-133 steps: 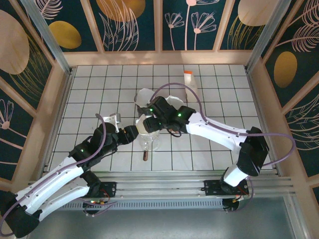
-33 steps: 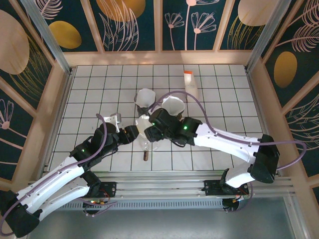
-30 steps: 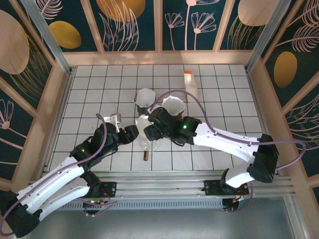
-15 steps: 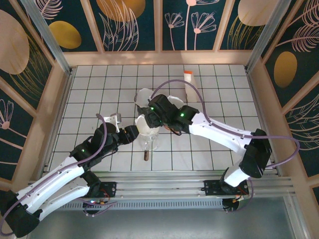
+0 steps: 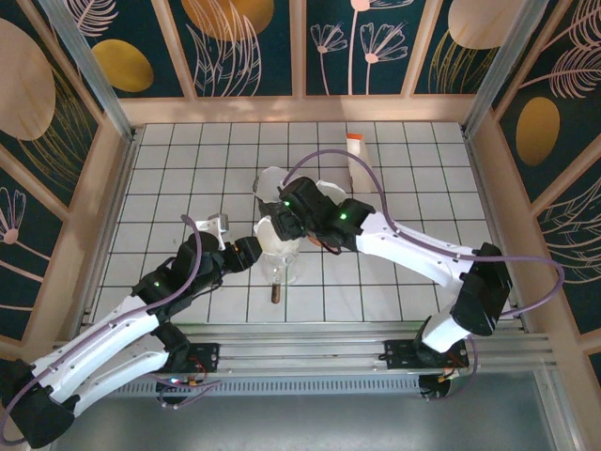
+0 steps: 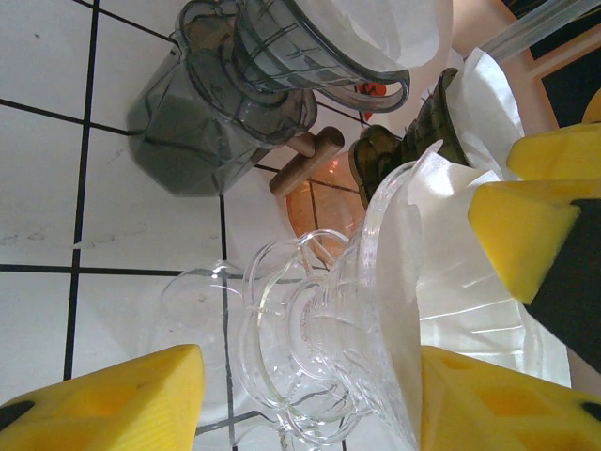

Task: Place the coffee filter in the dripper

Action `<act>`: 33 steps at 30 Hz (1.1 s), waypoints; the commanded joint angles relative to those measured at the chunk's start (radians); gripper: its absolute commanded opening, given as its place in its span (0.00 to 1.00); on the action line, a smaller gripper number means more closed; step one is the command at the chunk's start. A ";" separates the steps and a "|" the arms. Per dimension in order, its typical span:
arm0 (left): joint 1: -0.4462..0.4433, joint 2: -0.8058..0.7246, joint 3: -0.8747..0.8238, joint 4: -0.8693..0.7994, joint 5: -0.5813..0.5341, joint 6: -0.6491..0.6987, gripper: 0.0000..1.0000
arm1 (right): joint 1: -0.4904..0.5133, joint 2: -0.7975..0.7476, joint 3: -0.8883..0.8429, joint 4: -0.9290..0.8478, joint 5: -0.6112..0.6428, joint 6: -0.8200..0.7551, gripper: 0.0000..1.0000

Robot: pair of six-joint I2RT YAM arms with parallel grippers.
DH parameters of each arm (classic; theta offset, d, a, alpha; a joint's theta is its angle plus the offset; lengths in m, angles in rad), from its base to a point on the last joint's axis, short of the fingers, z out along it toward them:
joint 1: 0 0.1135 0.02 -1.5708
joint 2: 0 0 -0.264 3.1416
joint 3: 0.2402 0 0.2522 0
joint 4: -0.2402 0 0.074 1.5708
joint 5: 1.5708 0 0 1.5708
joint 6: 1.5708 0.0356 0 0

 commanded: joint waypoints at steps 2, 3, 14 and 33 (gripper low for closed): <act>0.004 0.012 -0.015 -0.001 0.000 -0.003 0.59 | -0.003 0.030 0.030 0.027 0.016 -0.024 0.72; 0.005 0.012 -0.013 0.000 0.001 -0.005 0.59 | -0.006 0.036 0.033 0.024 0.017 -0.020 0.72; 0.005 0.023 -0.013 0.010 0.007 -0.006 0.59 | 0.034 -0.029 0.006 0.023 0.025 -0.002 0.72; 0.005 0.022 -0.004 0.006 0.002 -0.005 0.62 | 0.173 -0.076 -0.071 -0.061 0.106 0.046 0.65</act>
